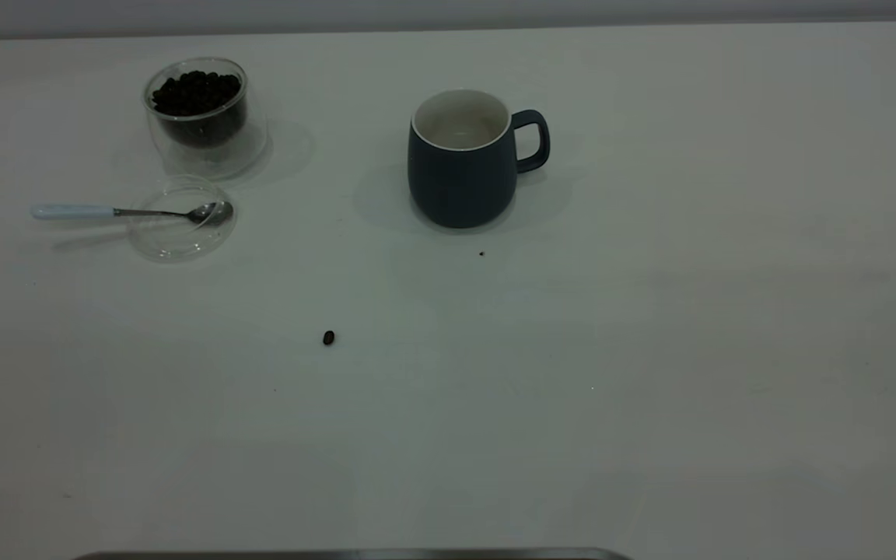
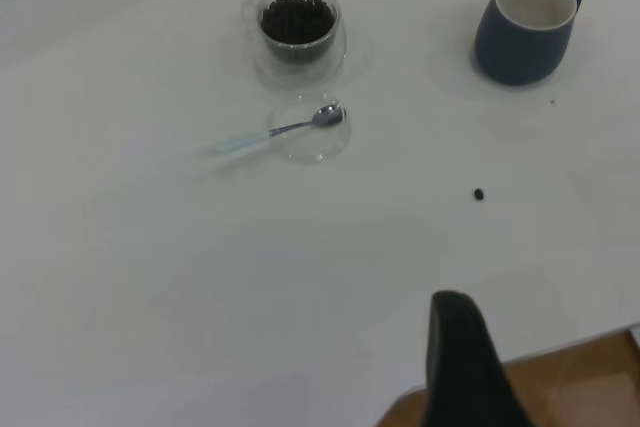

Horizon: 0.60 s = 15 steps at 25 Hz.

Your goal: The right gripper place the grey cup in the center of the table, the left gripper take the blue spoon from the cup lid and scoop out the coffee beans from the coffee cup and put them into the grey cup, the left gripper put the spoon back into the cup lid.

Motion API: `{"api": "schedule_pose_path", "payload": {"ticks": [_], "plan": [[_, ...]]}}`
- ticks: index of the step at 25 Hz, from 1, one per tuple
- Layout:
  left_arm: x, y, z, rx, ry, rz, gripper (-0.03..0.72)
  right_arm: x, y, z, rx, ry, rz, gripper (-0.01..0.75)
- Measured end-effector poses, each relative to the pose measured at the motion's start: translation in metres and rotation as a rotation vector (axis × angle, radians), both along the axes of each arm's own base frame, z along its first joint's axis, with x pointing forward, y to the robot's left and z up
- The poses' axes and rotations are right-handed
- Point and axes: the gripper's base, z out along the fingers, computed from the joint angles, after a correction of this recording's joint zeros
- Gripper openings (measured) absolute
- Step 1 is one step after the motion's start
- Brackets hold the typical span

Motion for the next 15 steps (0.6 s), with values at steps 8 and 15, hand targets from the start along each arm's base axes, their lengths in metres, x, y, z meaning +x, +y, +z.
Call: {"api": "schedule_pose_path", "payload": {"ticks": [8, 15], "plan": [[-0.008, 0.015, -0.049, 0.077, 0.018, 0.128, 0.483, 0.0, 0.0, 0.0, 0.0, 0.0, 0.0, 0.363], [-0.004, 0.017, -0.061, 0.0, 0.034, 0.206, 0.483, 0.0, 0.0, 0.0, 0.0, 0.0, 0.0, 0.363]]}}
